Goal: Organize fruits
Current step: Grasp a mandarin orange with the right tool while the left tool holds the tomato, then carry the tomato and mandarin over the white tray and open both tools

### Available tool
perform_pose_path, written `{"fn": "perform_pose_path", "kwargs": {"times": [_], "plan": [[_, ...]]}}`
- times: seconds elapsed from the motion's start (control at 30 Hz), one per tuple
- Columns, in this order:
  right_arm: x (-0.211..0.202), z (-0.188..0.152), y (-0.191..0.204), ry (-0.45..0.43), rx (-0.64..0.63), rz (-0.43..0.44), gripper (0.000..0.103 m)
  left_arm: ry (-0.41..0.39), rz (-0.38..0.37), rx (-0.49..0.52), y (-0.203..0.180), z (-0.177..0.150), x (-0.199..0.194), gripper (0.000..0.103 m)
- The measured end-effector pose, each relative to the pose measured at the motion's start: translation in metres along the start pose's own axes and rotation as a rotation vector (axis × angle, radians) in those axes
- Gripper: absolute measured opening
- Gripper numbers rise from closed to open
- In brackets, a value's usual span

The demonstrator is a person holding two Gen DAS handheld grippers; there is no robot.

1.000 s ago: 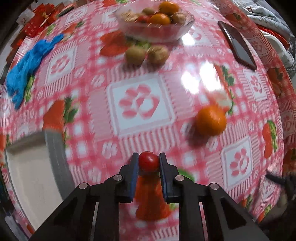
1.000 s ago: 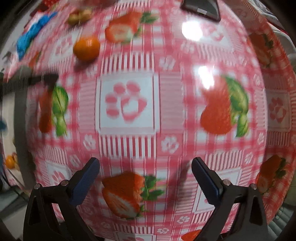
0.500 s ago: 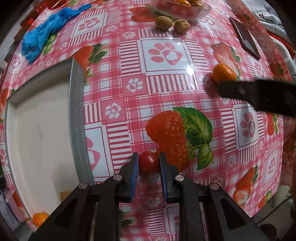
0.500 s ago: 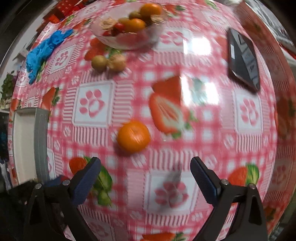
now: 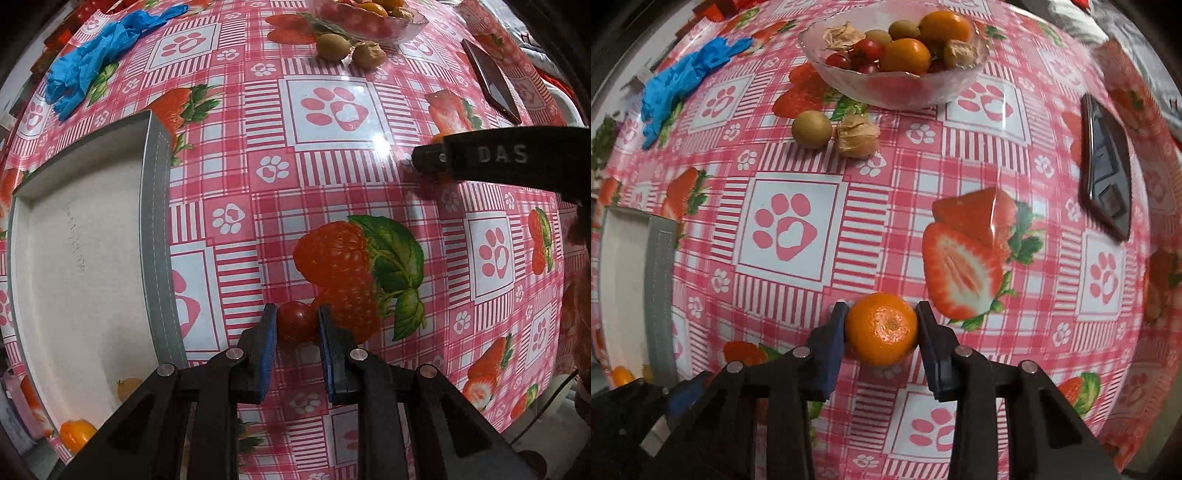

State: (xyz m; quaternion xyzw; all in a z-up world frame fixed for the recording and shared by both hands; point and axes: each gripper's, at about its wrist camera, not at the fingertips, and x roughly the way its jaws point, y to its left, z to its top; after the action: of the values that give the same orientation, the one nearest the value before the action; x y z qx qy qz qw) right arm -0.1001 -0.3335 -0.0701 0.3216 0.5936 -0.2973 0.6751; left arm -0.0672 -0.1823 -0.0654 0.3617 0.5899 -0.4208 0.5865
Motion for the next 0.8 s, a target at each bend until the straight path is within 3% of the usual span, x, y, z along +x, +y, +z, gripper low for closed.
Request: {"fn": "perform_pose_path", "kwargs": {"times": [0.4, 0.8], "plan": [[-0.009, -0.107, -0.026, 0.069, 0.053, 0.058, 0.040, 0.009, 0.011, 0.025, -0.011, -0.008, 0.000, 0.023], [-0.015, -0.194, -0.037, 0.118, 0.122, 0.085, 0.040, 0.063, -0.023, 0.071, -0.023, -0.061, 0.000, 0.023]]}}
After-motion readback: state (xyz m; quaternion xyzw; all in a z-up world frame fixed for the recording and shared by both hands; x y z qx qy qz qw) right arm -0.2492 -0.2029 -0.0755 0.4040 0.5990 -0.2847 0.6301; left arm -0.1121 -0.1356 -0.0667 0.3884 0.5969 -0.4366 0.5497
